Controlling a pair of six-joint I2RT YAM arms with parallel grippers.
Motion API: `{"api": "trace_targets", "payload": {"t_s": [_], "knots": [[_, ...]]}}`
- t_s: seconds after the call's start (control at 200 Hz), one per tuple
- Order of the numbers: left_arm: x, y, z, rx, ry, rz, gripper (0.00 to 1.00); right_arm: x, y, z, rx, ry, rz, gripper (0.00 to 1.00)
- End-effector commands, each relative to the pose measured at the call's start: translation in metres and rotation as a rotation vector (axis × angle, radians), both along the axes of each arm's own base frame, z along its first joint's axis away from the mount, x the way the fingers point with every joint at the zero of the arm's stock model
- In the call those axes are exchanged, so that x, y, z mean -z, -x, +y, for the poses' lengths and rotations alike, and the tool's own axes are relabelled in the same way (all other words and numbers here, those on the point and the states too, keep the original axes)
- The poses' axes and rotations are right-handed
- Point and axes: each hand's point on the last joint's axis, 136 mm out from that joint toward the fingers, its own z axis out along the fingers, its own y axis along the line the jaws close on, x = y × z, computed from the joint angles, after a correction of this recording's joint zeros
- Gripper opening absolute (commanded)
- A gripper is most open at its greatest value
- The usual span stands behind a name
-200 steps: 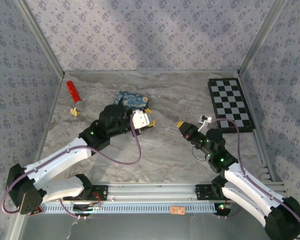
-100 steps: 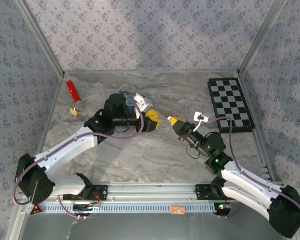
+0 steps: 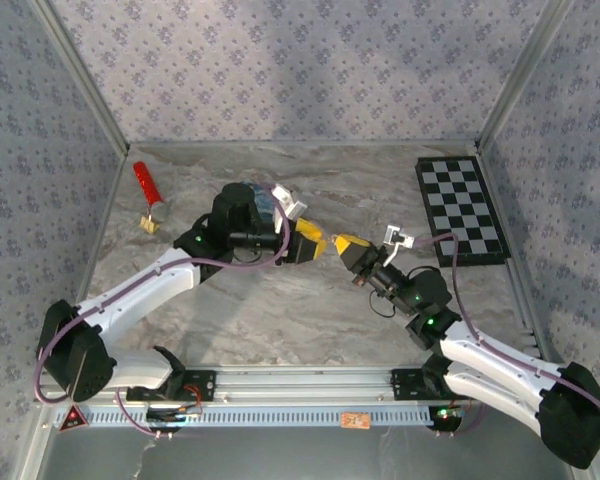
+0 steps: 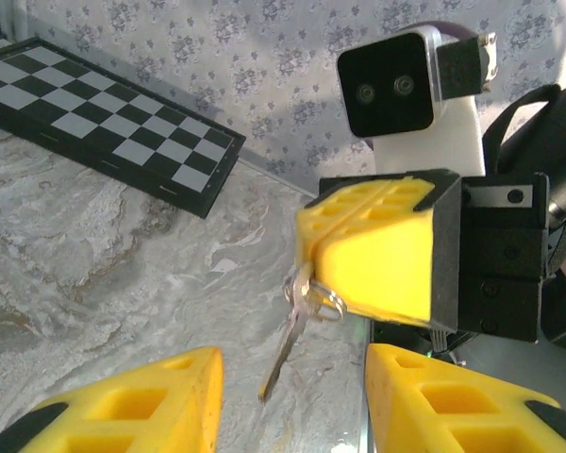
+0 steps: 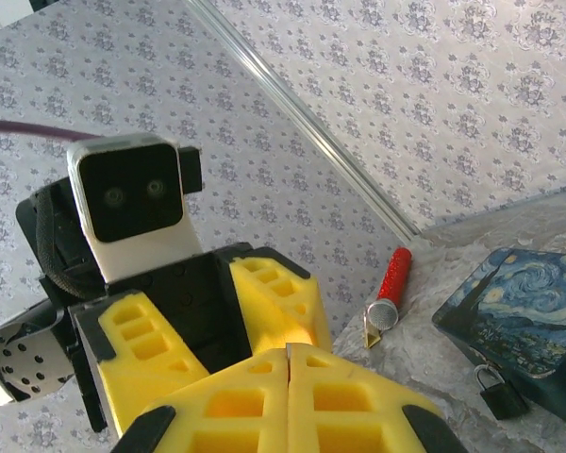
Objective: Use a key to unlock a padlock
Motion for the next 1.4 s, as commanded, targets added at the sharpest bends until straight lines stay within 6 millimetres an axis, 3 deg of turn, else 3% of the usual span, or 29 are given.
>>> {"api": "trace_targets", "payload": {"t_s": [0.0,0.145,0.65,1.039,1.149,1.174,1.229,1.264,1.394], "knots": [[-0.02,0.005,-0.003,0.048,0.045,-0.01,0.4,-0.026,0.006,0.0,-0.008,-0.032,-0.082,0.0],[-0.02,0.008,-0.005,0.074,0.045,-0.001,0.32,-0.025,0.005,0.0,-0.001,-0.03,-0.079,0.0],[-0.012,0.008,-0.005,0.084,0.013,0.011,0.36,-0.027,0.006,-0.001,0.004,-0.029,-0.088,0.0],[-0.019,0.009,-0.006,0.093,0.024,0.005,0.0,-0.02,0.006,0.0,0.006,-0.01,-0.083,0.0],[-0.017,0.01,-0.003,0.089,0.008,-0.01,0.0,-0.016,0.011,0.003,-0.015,0.051,-0.102,0.0],[-0.016,0.01,-0.002,0.086,-0.004,-0.018,0.0,-0.014,0.012,0.004,-0.017,0.091,-0.115,0.09],[-0.013,0.01,0.002,0.074,-0.046,-0.041,0.0,-0.007,0.018,0.006,-0.034,0.201,-0.16,0.37],[-0.01,0.01,0.006,0.069,-0.079,-0.056,0.0,-0.002,0.021,0.004,-0.05,0.265,-0.182,0.48],[-0.003,0.021,0.016,0.119,-0.185,-0.092,0.0,0.01,0.019,-0.009,-0.165,0.355,-0.155,0.55]]}}
